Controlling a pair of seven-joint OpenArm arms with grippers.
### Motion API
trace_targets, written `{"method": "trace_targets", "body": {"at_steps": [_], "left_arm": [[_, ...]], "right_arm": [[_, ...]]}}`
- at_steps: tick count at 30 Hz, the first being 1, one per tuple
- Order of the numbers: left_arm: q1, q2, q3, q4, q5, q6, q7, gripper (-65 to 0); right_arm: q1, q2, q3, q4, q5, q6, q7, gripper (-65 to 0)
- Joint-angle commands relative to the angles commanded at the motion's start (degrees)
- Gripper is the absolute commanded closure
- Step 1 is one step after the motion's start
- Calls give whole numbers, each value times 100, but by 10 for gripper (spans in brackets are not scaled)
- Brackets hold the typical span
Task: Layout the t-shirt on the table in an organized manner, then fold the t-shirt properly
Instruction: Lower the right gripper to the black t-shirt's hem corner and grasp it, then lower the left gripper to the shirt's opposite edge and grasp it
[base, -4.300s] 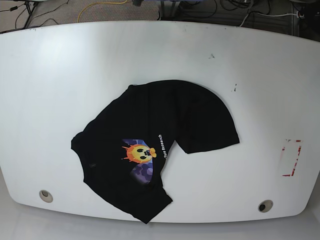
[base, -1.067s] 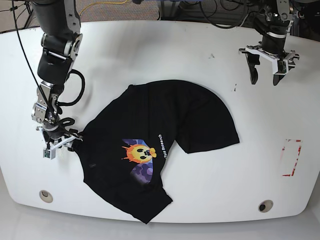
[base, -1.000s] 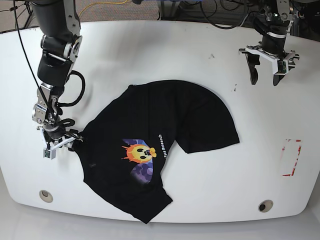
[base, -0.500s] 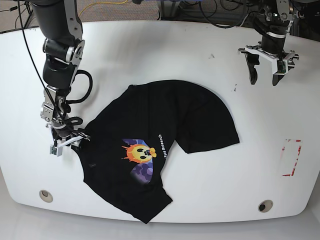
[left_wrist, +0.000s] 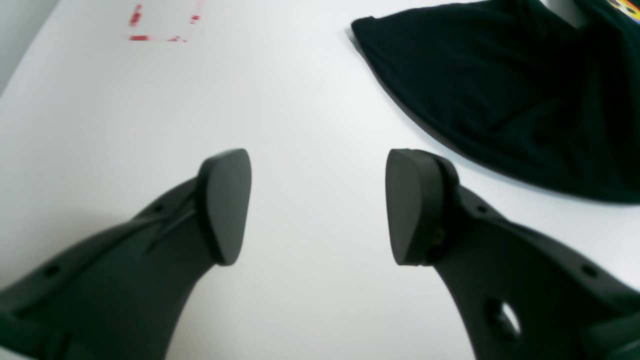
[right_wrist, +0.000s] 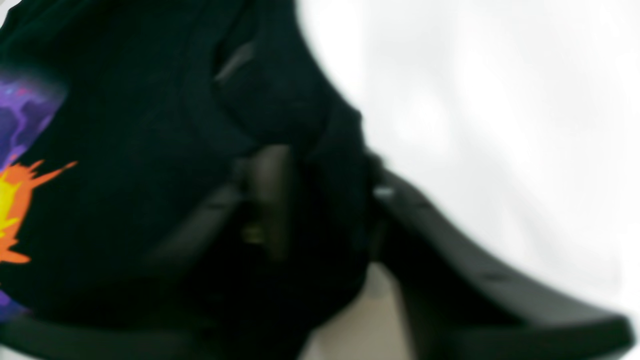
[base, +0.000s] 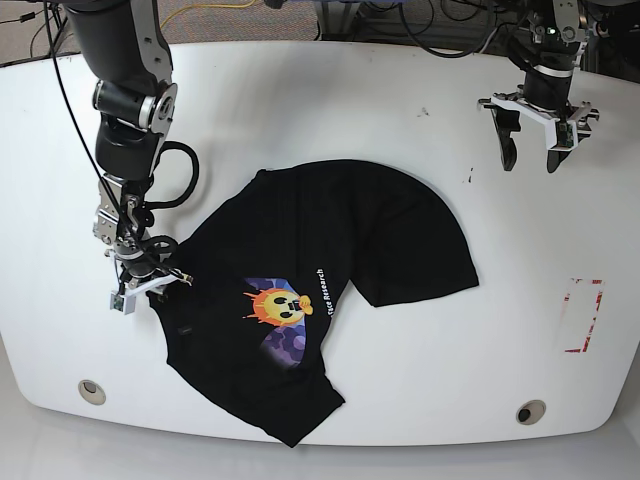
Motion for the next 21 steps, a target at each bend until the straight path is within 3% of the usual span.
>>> {"method": "trace_targets", "body": {"at_steps": [4, 7, 11, 16, 21], "left_arm": [[-431, 0, 0, -9, -9, 0, 712, -415], [-1029, 9, 0, -26, -9, 0, 1477, -464], [-1723, 97, 0, -176, -9, 0, 2224, -511], [-2655, 255, -26, -615, 0, 0, 2910, -533], [-3543, 413, -26, -1538, 0, 0, 3297, -565]], "right_arm": [[-105, -9, 0, 308, 0, 105, -18, -6], [-360, -18, 0, 774, 0, 246, -167, 0], [-598, -62, 0, 1354, 0, 273, -352, 0], [-738, -167, 0, 1741, 0, 273, -527, 0], [-888, -202, 0, 1934, 0, 273, -545, 0]]}}
